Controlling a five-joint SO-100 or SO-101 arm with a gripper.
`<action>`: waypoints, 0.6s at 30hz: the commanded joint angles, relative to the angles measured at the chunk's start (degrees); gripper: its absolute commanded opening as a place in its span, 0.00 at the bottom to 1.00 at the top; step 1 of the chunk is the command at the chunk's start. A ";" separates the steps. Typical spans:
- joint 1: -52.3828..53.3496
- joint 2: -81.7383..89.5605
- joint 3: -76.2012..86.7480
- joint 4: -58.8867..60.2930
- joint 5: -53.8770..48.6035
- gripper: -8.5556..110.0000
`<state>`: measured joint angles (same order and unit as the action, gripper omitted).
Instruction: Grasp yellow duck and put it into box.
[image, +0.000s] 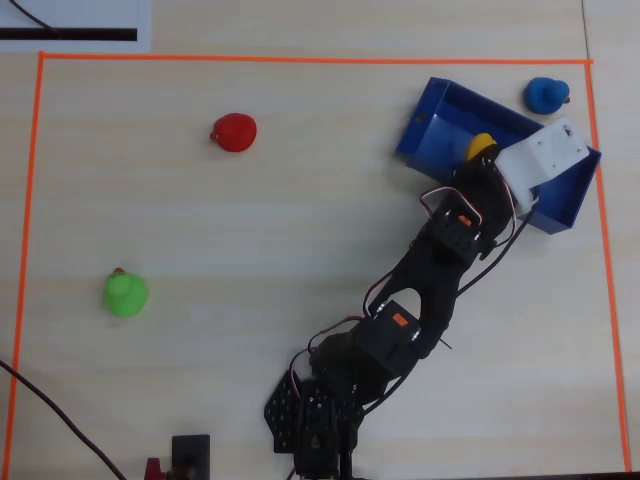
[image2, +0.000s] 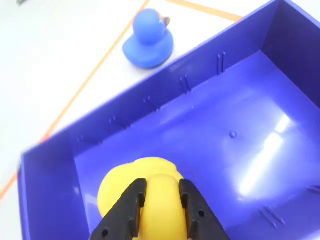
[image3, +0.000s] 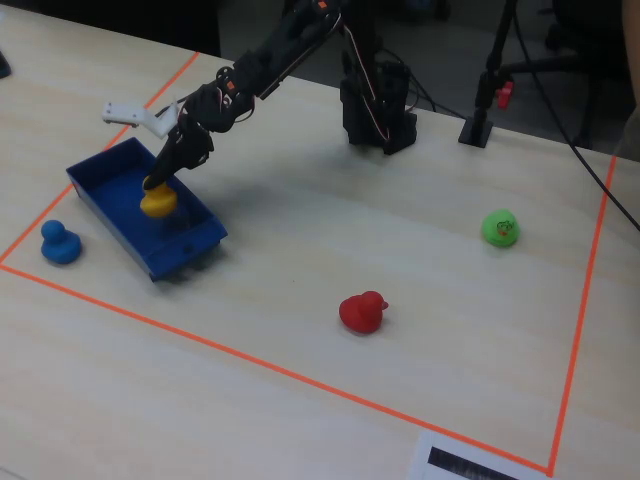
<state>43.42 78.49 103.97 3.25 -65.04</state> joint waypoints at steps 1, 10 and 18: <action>0.62 -0.09 -8.00 3.87 5.71 0.21; 1.58 0.62 -13.62 11.16 9.58 0.35; -6.42 23.99 -10.99 26.98 13.80 0.15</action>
<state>42.45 86.13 91.32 25.49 -52.47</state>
